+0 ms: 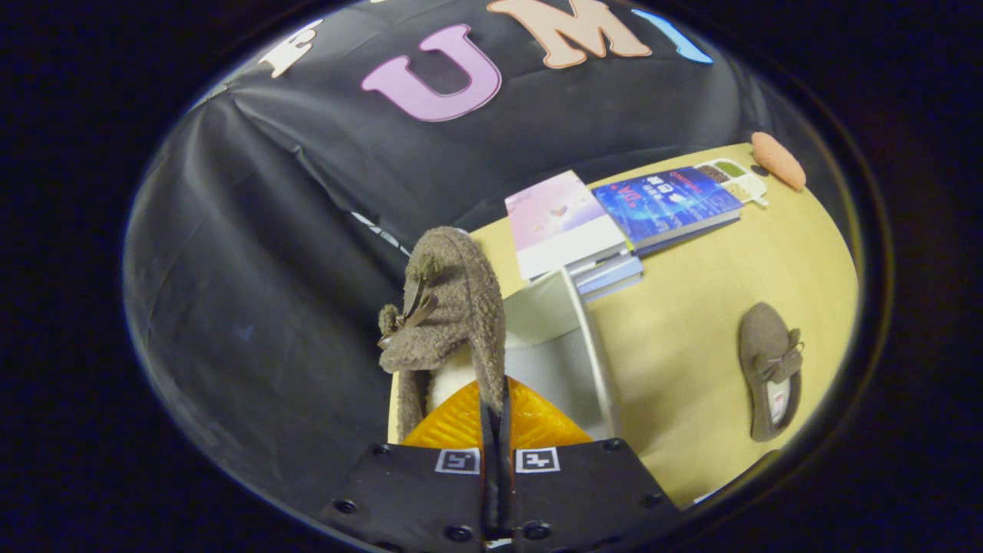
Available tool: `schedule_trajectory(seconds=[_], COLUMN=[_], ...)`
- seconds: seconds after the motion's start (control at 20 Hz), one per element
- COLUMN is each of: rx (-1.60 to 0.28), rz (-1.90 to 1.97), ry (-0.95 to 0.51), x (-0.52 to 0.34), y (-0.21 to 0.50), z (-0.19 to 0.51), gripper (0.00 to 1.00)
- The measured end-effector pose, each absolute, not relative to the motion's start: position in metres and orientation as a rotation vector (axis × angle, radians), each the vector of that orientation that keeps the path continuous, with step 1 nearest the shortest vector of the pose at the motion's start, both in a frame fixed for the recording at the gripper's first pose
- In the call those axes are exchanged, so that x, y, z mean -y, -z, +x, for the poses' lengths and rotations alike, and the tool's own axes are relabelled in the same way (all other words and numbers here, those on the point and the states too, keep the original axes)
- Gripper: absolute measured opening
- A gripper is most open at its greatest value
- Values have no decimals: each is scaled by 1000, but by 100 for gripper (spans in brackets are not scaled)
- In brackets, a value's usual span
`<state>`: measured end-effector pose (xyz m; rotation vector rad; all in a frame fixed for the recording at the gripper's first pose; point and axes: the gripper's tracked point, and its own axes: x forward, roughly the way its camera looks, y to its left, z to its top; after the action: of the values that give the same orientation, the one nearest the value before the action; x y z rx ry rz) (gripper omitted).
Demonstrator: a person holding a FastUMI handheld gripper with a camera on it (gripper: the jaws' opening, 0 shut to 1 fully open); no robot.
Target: Open the storage box then place both shoes into the box .Put the left shoe in first, then the right shoe, with the right side of both shoes facing outward in a uniform manner.
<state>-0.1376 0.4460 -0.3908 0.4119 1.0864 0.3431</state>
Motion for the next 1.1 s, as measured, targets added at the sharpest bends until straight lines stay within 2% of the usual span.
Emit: schedule_trajectory(seconds=[0.7,0.85,0.9,1.0,1.1], rx=[-1224,-1248,-1252,-1267,-1262], rz=[371,354,359,371,372], ry=[-357,-387,-394,-408,-414], x=[-483,-487,-488,-491,-492], y=[433,443,446,449,449], z=[-178,-183,-184,-188,-186], gripper=[4,13,13,28,29])
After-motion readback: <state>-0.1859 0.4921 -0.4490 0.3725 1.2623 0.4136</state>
